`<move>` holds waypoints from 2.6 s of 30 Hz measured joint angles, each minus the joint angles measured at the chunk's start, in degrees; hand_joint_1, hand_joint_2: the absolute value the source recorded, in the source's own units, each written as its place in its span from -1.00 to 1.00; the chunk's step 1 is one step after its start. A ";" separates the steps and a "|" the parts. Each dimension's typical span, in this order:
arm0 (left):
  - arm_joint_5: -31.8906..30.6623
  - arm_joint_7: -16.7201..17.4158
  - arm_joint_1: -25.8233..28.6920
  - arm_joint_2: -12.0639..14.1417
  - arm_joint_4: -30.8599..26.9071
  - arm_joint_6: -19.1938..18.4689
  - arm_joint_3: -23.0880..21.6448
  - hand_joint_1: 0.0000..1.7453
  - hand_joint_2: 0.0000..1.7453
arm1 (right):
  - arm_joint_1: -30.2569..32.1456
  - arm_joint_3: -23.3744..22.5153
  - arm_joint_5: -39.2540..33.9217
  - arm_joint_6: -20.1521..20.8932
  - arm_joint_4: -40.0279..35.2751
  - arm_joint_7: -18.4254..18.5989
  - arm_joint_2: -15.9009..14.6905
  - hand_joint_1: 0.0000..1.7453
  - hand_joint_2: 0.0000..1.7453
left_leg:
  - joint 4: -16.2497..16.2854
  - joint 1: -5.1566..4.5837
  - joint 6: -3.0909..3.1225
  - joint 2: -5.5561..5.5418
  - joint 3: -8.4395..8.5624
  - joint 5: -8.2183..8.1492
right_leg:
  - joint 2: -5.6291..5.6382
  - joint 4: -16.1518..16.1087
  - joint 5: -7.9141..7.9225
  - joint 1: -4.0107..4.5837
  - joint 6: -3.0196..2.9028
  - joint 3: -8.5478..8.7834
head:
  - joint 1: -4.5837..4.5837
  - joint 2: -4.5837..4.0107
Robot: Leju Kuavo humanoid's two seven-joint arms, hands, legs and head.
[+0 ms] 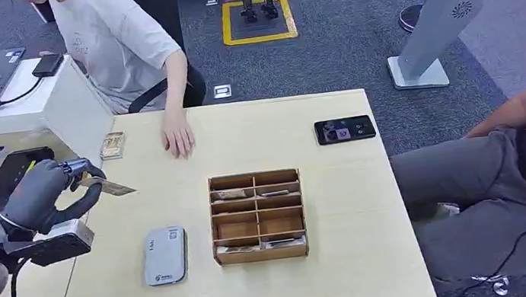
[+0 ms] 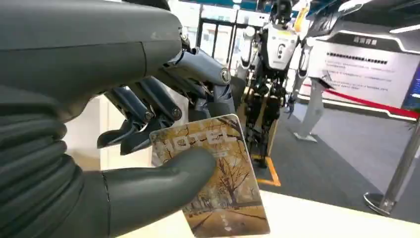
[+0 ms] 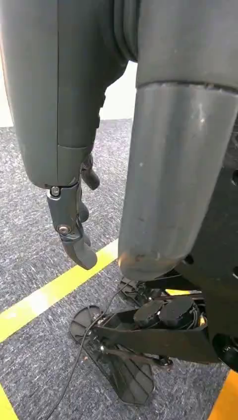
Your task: Pass the card to the sensor for recognition and then transmit it.
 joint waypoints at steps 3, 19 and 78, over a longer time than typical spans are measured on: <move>5.04 1.82 0.56 -1.84 0.09 -3.00 0.79 1.00 1.00 | -0.04 0.00 -0.44 -0.61 0.00 0.35 0.00 -1.00 -1.00 | 0.00 -0.01 0.00 -0.02 0.00 0.00 | -0.01 0.00 0.00 -0.01 0.01 0.00 | 0.00 0.00; 18.07 6.54 13.11 -9.99 3.26 -2.84 4.28 1.00 1.00 | -0.55 0.15 -2.27 -3.41 0.17 2.47 -0.22 -1.00 -1.00 | 0.00 -0.01 0.01 0.01 -0.01 -0.01 | 0.02 0.00 -0.02 -0.01 0.01 -0.02 | -0.02 0.00; -3.24 9.92 19.40 -19.63 18.43 5.05 6.62 1.00 1.00 | -2.98 6.56 -2.75 -5.20 0.37 5.25 -1.22 -1.00 -1.00 | 0.00 -0.01 0.01 -0.04 0.00 -0.01 | -0.04 0.00 -0.02 0.00 0.01 0.04 | -0.02 0.00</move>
